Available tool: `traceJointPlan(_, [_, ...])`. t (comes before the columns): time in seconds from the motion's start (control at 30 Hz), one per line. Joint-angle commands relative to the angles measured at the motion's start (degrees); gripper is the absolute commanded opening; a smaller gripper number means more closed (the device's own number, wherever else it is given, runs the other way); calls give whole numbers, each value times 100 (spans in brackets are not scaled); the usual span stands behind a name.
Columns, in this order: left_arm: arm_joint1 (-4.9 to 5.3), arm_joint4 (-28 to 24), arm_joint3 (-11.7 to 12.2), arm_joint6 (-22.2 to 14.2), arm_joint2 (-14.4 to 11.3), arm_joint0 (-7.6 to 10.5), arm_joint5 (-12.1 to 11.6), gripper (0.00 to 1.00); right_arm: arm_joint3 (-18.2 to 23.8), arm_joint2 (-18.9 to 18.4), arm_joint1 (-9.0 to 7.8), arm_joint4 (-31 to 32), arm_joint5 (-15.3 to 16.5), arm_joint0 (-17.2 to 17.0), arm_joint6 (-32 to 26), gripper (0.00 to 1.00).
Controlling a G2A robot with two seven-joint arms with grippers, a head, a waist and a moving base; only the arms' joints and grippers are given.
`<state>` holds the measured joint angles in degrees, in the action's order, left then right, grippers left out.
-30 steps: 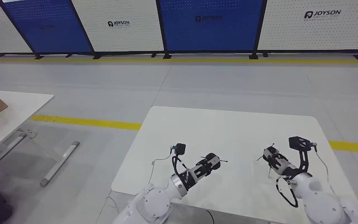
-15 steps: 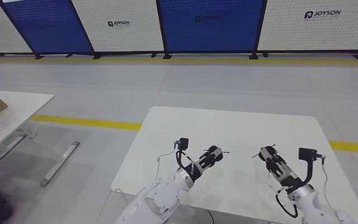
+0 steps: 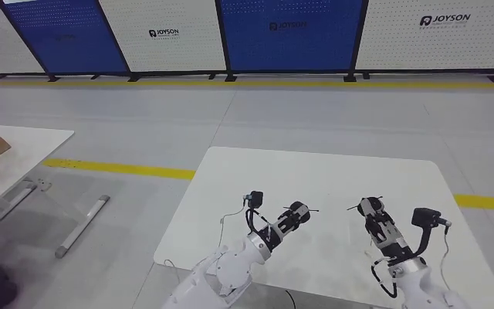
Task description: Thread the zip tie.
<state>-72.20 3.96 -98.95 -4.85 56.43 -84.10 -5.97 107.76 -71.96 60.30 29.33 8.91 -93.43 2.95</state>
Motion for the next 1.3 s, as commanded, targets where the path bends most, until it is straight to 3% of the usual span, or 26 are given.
traceJointPlan(0.0, [-13, -119, 47, -55, -43, 43, -40, 0, -145, 239, 40, 61, -159, 87, -94, 0])
traceJointPlan(0.4, [-13, -119, 47, -55, -43, 43, -40, 0, -152, 234, 53, 8, -135, 95, -48, 0])
traceJointPlan(0.53, [-13, -119, 47, -55, -43, 43, -40, 0, -235, 406, 140, 54, -58, 81, 635, 0])
traceJointPlan(0.63, [-13, -119, 47, -55, -43, 43, -40, 0, -306, 644, 209, 98, -104, 139, 834, 0])
traceJointPlan(0.7, [-13, -119, 47, -55, -43, 43, -40, 0, -341, 768, 242, 266, -245, 201, 867, 0])
traceJointPlan(0.97, [-13, -119, 47, -55, -43, 43, -40, 0, -341, 768, 242, 266, -245, 201, 867, 0])
traceJointPlan(1.27, [-46, -237, 232, -118, -149, 165, -10, 0, -341, 768, 242, 266, -245, 201, 867, 0])
